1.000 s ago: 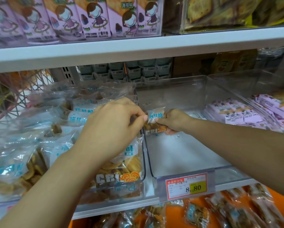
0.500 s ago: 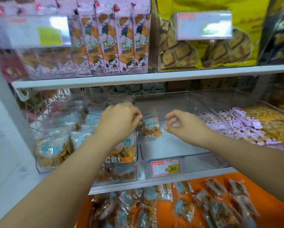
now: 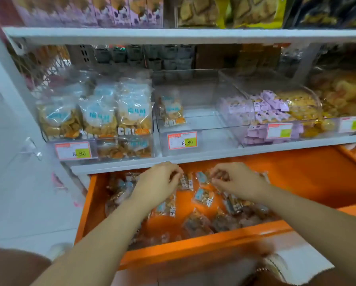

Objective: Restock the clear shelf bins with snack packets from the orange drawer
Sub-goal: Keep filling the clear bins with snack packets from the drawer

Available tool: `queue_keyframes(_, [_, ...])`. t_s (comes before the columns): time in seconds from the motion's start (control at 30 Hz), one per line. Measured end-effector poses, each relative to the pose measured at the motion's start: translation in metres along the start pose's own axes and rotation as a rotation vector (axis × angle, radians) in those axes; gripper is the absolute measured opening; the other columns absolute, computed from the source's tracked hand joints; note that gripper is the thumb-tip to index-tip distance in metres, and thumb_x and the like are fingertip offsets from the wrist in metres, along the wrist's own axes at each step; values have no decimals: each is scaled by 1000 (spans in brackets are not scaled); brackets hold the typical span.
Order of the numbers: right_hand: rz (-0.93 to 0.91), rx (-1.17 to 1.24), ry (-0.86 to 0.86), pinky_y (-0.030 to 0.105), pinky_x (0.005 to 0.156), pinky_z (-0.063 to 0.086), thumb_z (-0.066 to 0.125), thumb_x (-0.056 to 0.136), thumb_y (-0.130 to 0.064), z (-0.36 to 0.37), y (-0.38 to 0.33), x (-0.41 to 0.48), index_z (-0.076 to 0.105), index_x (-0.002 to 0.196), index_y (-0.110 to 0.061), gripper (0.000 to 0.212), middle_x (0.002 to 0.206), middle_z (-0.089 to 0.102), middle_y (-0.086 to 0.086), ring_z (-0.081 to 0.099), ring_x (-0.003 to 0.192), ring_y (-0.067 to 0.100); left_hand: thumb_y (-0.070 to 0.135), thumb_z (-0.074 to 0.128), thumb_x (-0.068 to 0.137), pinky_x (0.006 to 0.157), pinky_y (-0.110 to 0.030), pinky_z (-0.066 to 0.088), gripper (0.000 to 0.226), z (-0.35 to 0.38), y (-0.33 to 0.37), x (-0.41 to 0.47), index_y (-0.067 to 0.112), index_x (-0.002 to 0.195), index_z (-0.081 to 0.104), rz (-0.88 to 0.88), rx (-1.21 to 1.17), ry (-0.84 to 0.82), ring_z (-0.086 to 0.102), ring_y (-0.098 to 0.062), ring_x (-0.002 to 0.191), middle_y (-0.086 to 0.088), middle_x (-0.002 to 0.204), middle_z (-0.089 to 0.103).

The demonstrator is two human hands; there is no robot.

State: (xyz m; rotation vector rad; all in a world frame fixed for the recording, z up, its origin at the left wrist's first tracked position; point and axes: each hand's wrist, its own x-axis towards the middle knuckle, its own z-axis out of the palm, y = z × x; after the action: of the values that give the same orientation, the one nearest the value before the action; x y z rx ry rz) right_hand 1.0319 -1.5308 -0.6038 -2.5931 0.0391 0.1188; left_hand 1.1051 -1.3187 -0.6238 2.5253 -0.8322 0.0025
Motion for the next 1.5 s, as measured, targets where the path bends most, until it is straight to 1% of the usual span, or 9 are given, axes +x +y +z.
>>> queue_keyframes(0.13, [155, -311, -142, 27, 95, 15, 52, 94, -36, 16, 41, -3, 59, 119, -29, 26, 123, 60, -8, 48, 122, 11, 25, 51, 96, 85, -28, 48, 22, 42, -25, 3, 26, 110, 67, -107, -29, -200, 60, -15, 104, 5, 118, 66])
queue_keyframes(0.23, [249, -457, -263, 31, 110, -1, 50, 96, -36, 22, 83, 9, 45, 138, -26, 43, 158, 17, -1, 9, 146, 24, 28, 51, 96, 88, -31, 50, 19, 64, -42, 11, 30, 108, 66, -188, -40, -281, 61, -16, 104, 5, 117, 66])
queue_keyframes(0.3, [312, -359, -320, 39, 115, 14, 56, 92, -32, 29, 115, 23, 36, 144, -21, 57, 159, 12, 6, 14, 145, 30, 26, 52, 96, 87, -27, 48, 20, 77, -49, 19, 26, 110, 65, -220, -55, -326, 61, -16, 104, 3, 117, 65])
queue_keyframes(0.43, [428, -306, -357, 40, 99, 41, 63, 85, -40, 40, 161, 49, 37, 142, -20, 66, 138, 48, 12, 49, 123, 32, 23, 52, 96, 85, -21, 46, 23, 107, -51, 39, 21, 115, 65, -235, -78, -394, 61, -15, 104, 1, 118, 66])
queue_keyframes(0.53, [459, -312, -413, 44, 102, 39, 65, 83, -41, 52, 190, 67, 33, 144, -24, 71, 142, 42, 13, 44, 127, 34, 19, 49, 97, 76, -12, 39, 27, 136, -46, 54, 15, 122, 61, -275, -117, -474, 61, -15, 103, -1, 119, 64])
queue_keyframes(0.87, [500, -205, -654, 35, 99, 43, 78, 77, -34, 82, 254, 88, -10, 151, -23, 115, 153, 26, 18, 41, 130, 34, 36, 65, 88, 91, -21, 42, 57, 224, -46, 59, 18, 137, 44, -428, -241, -766, 53, -20, 120, 0, 134, 52])
queue_keyframes(1.1, [368, -111, -684, 35, 91, 47, 82, 69, -36, 110, 251, 86, 10, 149, -27, 108, 138, 39, 10, 47, 118, 29, 59, 70, 73, 114, -42, 30, 105, 244, -47, 35, 33, 152, 6, -603, -162, -957, 19, -35, 142, -10, 157, 3])
queue_keyframes(1.23, [296, 10, -699, 36, 90, 51, 83, 68, -36, 119, 238, 87, 13, 148, -25, 107, 135, 47, 5, 54, 111, 23, 42, 81, 71, 108, -40, 38, 105, 245, -43, 34, 29, 151, 15, -640, -471, -939, 35, -25, 136, -1, 151, 32])
queue_keyframes(1.5, [85, -129, -1006, 28, 99, 40, 84, 68, -31, 106, 195, 68, -9, 148, -38, 122, 158, 2, 4, 31, 137, 26, 34, 86, 64, 114, -39, 29, 133, 251, -23, 21, 25, 151, -14, -299, -262, -1103, 28, -25, 140, -5, 153, 26])
